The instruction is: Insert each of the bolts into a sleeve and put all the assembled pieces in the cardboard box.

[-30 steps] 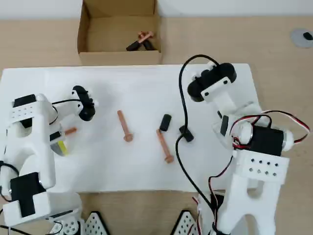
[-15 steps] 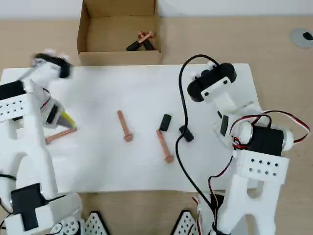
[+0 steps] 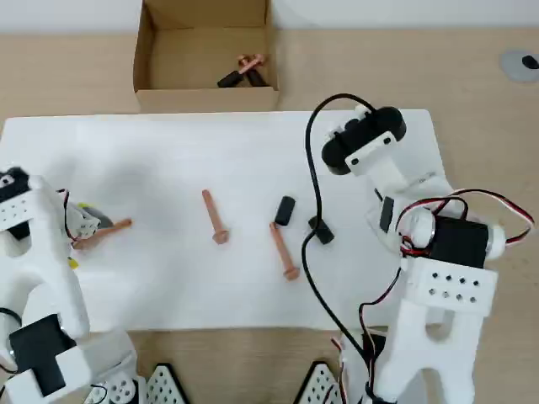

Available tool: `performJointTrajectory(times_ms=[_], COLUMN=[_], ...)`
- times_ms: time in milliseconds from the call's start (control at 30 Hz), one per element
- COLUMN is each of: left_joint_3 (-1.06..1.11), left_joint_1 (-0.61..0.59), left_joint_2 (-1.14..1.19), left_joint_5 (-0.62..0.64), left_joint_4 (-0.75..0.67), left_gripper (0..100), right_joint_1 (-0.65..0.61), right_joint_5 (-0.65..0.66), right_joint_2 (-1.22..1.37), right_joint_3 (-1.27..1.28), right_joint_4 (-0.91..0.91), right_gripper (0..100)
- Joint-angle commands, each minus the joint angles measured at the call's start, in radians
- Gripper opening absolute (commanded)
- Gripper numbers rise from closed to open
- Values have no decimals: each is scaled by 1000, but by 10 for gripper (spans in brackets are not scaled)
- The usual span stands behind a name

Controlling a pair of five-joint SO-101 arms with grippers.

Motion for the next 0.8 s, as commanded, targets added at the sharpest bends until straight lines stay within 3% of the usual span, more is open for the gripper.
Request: performJointTrajectory(times_ms=[0, 433, 767], left_joint_3=[-5, -115, -107], left_joint_1=[-12, -3, -14], left_joint_2=[-4, -5, -1], left_joint_5=[127, 158, 491], left_joint_4=[-29, 80, 118], left_gripper=[263, 236, 234], right_joint_1=[8, 8, 8], right_joint_5=[11, 11, 11], right_joint_2=[1, 2, 2], right_joint_3=[-4, -4, -2], right_joint_4=[-21, -23, -35], right_gripper=[11, 11, 11])
